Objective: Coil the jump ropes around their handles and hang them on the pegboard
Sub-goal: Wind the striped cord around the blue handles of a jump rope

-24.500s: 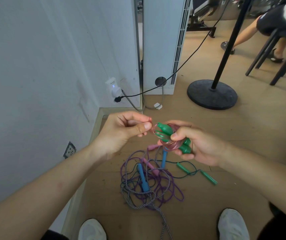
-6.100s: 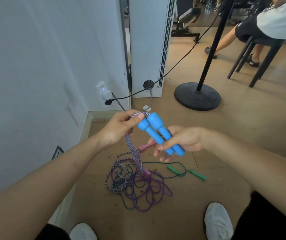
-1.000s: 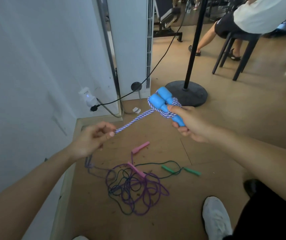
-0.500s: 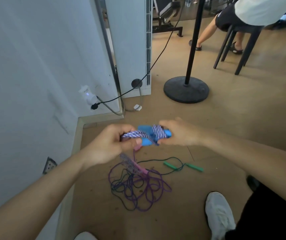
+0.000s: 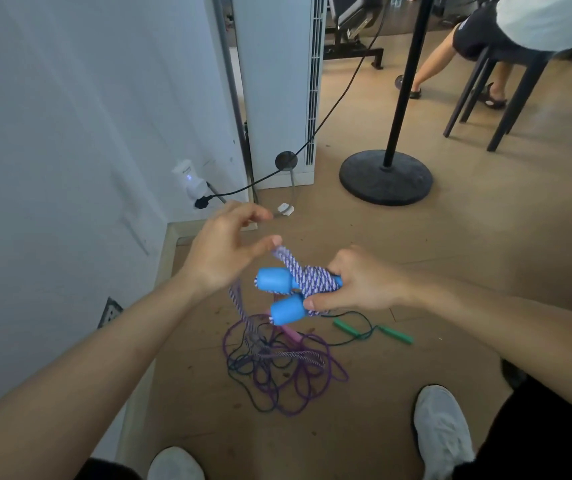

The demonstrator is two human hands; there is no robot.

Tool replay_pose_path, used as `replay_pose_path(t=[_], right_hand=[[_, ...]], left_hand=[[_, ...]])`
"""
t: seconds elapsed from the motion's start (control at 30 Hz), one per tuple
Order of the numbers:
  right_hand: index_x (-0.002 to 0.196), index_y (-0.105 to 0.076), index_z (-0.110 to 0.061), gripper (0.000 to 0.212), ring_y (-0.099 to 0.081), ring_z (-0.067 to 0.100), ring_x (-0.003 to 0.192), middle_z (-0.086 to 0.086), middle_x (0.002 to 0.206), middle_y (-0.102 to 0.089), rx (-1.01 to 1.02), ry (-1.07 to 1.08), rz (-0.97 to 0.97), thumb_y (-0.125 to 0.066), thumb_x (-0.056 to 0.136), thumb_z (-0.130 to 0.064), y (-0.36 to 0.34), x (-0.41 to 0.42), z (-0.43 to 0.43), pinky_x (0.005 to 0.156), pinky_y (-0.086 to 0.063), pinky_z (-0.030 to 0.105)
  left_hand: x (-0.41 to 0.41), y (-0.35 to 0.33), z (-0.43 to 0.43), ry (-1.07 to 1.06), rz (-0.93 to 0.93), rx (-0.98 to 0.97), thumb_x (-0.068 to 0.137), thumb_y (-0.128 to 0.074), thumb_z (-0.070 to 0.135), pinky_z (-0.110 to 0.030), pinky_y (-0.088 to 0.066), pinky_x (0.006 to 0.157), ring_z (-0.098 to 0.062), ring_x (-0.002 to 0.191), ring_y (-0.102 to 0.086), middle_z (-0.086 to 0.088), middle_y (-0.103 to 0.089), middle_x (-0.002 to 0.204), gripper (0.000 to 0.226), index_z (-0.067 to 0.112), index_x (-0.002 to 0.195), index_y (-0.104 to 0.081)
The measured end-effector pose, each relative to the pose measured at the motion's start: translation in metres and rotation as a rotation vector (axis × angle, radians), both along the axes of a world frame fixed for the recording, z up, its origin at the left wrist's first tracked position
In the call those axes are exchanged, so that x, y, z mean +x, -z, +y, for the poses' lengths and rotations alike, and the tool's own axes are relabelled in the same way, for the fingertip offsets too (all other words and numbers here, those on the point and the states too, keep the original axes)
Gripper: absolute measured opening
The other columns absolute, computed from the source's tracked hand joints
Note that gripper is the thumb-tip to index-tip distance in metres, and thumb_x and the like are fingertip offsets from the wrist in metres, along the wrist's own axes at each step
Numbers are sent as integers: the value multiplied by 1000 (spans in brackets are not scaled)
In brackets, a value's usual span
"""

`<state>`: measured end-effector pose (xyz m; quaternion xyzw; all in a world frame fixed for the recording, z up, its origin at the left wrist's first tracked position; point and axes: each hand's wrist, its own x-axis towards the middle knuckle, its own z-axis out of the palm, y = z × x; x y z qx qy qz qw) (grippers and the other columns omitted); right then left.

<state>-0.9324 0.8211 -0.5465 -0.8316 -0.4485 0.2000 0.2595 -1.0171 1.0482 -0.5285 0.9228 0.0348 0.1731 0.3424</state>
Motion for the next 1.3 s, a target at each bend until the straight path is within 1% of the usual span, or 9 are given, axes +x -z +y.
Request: replay_pose_path(t=[0.2, 0.33, 0.53, 0.67, 0.8, 0.87, 0.97, 1.17, 1.3], right_hand=[[49, -41, -15, 61, -30, 15, 45, -9, 42, -31, 62, 75, 178, -73, 66, -64, -2, 8, -3, 51, -21, 37], [54, -58, -7, 55, -49, 16, 44, 6, 46, -58, 72, 51, 218, -75, 79, -54, -12, 9, -4, 54, -39, 33], [59, -64, -6, 54, -45, 9, 44, 7, 50, -63, 75, 30, 300, -72, 73, -58, -25, 4, -1, 50, -36, 22], [82, -67, -14, 24, -51, 8, 41, 4, 59, -67, 88, 36, 441, -75, 85, -37, -32, 2, 0, 41, -35, 23], [103, -64, -6, 54, -62, 19, 58, 5, 80, -72, 221, 151, 514, -71, 77, -54, -32, 10, 0, 43, -45, 24], [104, -64, -8, 56, -65, 23, 69, 9, 93, -72, 342, 263, 606, -70, 74, -55, -32, 14, 0, 53, -53, 26], [115, -61, -20, 60, -70, 23, 89, 5, 110, -72, 412, 364, 717, -70, 72, -60, -21, 10, 4, 81, -59, 40], [135, -54, -27, 63, -60, 16, 122, -2, 130, -66, 265, 132, 767, -48, 86, -68, 11, -16, 24, 110, -37, 38], [118, -60, -7, 42, -69, 20, 81, 24, 107, -70, 282, 128, 692, -72, 87, -32, 21, -21, 30, 90, -53, 42]], left_hand=[[-19, -2, -9, 336, 48, 205, 75, -72, 59, -39, -44, 103, -11, 124, -49, 12, -52, 130, 65, 34, 134, -56], [-24, 5, -26, 357, 88, 463, 61, -82, 65, -31, -50, 85, -11, 112, -57, 13, -50, 131, 101, 37, 147, -37], [-18, -3, -27, 329, -154, 722, 63, -82, 50, -31, -50, 68, -19, 92, -59, 8, -61, 103, 92, 32, 146, -45], [-19, -7, -27, 406, -29, 588, 65, -78, 40, -32, -51, 62, -16, 80, -58, 11, -55, 97, 92, 45, 147, -37], [-16, -8, -23, 419, 107, 154, 65, -88, 31, -34, -56, 82, -7, 94, -68, 15, -70, 110, 86, 44, 141, -50], [-14, -10, -20, 367, 176, -134, 66, -91, 20, -30, -57, 84, -7, 95, -71, 12, -73, 111, 76, 40, 133, -60], [-11, -17, -15, 251, 231, -482, 70, -89, 5, -28, -56, 62, -7, 71, -67, 11, -75, 93, 66, 41, 120, -66], [-7, -24, -14, 161, 313, -766, 67, -81, 22, -25, -50, 62, -1, 62, -59, 16, -69, 80, 48, 42, 111, -73], [-5, -25, -8, 99, 326, -805, 63, -84, 28, -23, -47, 60, -7, 61, -51, 11, -66, 81, 48, 42, 108, -75]])
